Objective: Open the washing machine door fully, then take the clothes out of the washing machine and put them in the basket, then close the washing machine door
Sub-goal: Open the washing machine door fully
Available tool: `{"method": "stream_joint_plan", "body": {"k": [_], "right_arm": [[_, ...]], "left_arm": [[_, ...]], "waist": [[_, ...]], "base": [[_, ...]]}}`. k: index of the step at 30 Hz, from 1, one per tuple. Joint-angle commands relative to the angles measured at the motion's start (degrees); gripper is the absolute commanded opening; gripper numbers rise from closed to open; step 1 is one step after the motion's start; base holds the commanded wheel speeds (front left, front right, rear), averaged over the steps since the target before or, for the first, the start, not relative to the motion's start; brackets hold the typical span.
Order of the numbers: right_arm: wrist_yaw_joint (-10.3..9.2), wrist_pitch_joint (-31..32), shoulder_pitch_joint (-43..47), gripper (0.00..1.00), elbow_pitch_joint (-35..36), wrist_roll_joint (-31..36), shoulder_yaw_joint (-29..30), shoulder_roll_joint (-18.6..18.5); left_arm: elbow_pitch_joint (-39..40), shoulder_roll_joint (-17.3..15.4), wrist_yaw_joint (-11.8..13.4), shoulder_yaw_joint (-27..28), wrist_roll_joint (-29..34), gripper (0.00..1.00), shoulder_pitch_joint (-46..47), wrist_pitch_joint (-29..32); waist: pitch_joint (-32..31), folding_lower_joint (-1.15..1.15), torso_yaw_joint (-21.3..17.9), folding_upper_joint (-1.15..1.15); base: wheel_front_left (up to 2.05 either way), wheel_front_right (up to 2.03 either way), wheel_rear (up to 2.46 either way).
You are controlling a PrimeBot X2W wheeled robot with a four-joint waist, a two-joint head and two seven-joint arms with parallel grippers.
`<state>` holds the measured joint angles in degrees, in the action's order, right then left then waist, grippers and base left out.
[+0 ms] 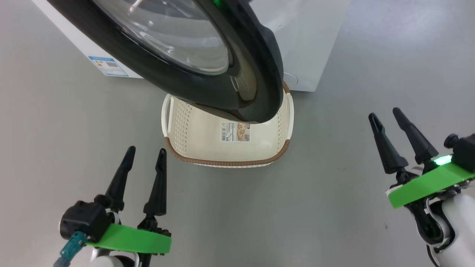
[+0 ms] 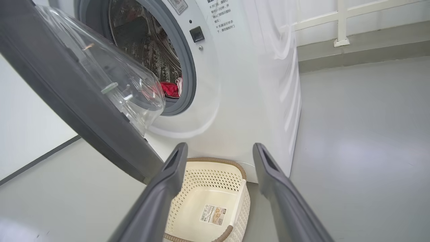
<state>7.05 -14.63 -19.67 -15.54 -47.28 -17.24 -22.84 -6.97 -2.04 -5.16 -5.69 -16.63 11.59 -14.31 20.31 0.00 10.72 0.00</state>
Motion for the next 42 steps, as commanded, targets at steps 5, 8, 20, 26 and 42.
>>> {"method": "stream_joint_plan", "body": {"k": [5,8,20,26,42], "right_arm": [[0.44,-0.36,4.77,1.00,4.41,8.36,7.07,4.02],[0.44,-0.36,7.20,1.00,6.76,13.29,11.29,6.70],[0.44,-0.37,15.54,1.00,11.19,21.01,20.19,13.89],[0.44,-0.37,15.78,1.00,10.77,21.72,20.25,14.30],[0.44,-0.37,13.97,1.00,11.04,21.62,18.01,13.32]], "left_arm": [[1.03,-0.84,-0.34,1.95,0.39,1.00,-0.48,-0.69],[1.05,-0.84,-0.28,1.94,0.33,1.00,-0.52,-0.69],[1.38,-0.84,-0.17,1.74,0.27,1.00,-0.74,-0.69],[1.29,-0.84,-0.20,1.61,0.34,1.00,-0.87,-0.69],[1.32,-0.84,-0.01,1.01,0.20,1.00,-1.55,-0.69]], "waist": [[-0.01,0.00,0.24,0.00],[-0.16,0.00,0.39,0.00],[-0.35,0.00,0.82,0.00],[-0.58,0.00,0.67,0.00],[-1.44,0.00,0.97,0.00]], "base": [[0.00,0.00,0.00],[0.00,0.00,0.00],[0.00,0.00,0.00],[0.00,0.00,0.00],[0.00,0.00,0.00]]}}
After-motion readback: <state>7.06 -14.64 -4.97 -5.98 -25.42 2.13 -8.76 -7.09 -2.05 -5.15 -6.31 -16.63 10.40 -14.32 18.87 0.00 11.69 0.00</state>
